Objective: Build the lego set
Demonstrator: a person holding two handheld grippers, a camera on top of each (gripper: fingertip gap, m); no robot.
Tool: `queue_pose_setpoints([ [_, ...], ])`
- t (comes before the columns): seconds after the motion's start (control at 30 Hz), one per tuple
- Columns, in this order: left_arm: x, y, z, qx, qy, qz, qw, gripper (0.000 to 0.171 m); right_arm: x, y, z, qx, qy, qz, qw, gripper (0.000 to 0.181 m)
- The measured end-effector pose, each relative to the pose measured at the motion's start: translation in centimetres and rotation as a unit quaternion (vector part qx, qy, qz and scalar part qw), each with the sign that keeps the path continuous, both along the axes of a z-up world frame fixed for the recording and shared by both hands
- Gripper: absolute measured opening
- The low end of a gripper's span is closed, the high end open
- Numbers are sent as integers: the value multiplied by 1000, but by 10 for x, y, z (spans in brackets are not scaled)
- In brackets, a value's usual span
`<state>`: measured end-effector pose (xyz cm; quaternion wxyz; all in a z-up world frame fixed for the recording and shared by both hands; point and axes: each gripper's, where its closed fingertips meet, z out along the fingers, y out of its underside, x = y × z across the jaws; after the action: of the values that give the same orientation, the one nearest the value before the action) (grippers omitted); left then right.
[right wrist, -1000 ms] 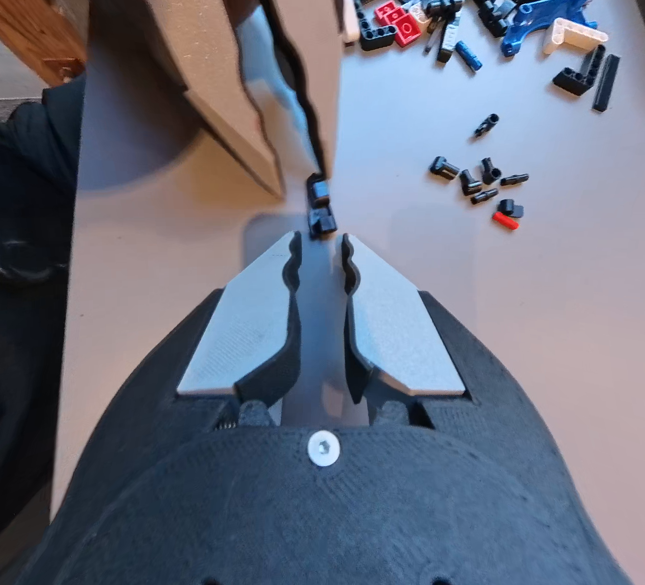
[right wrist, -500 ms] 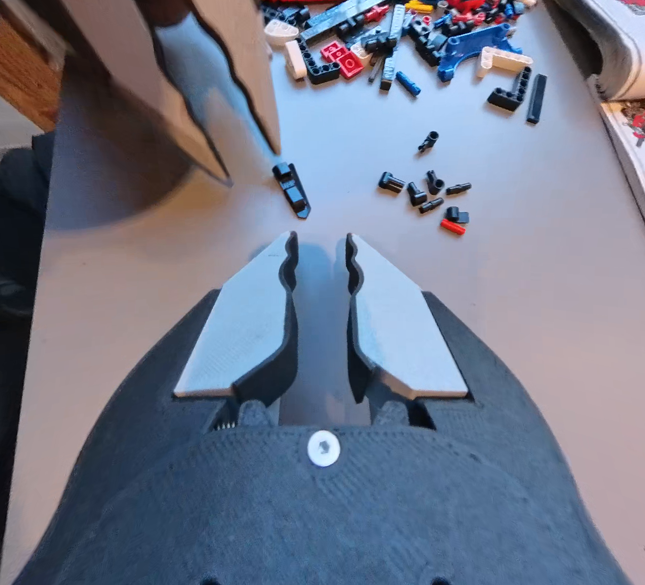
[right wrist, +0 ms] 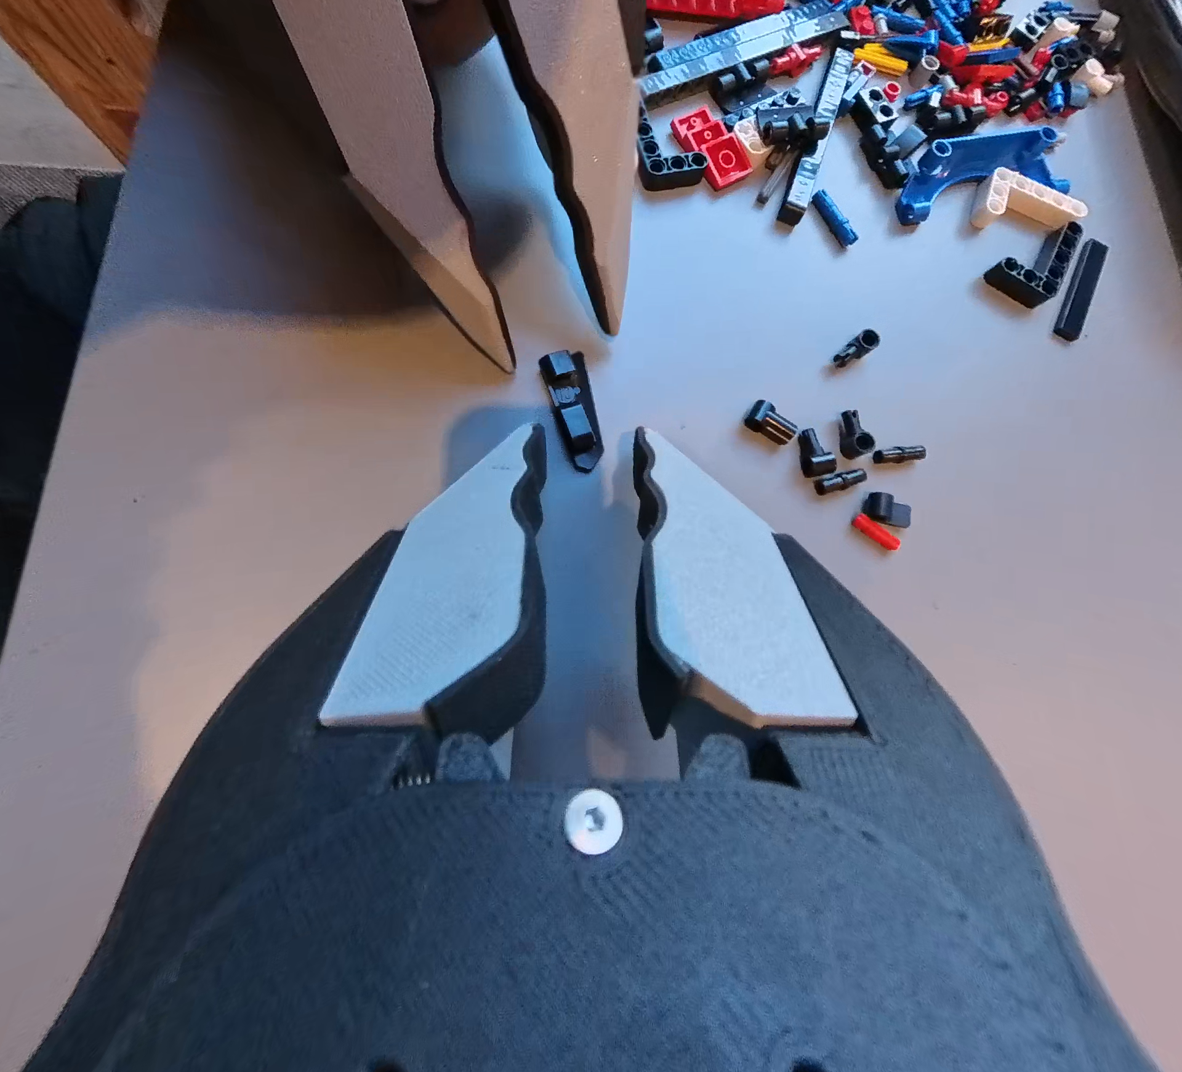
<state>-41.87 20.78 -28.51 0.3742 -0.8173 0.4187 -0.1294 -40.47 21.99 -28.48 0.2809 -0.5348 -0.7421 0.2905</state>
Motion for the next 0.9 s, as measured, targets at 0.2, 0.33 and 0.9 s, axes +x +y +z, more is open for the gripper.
queue_pose_setpoints([
  [0.2,5,3,-1,-18,-15,-10,1000,27,-1,2,-3,-14,2,-4,1000,23],
  [0.33,8,4,-1,-11,-12,-16,1000,25,0,1,-3,-15,3,1,1000,19],
  [0.9,-4,20,0,13,3,36,999,23,1,15,7,61,56,-10,997,2],
])
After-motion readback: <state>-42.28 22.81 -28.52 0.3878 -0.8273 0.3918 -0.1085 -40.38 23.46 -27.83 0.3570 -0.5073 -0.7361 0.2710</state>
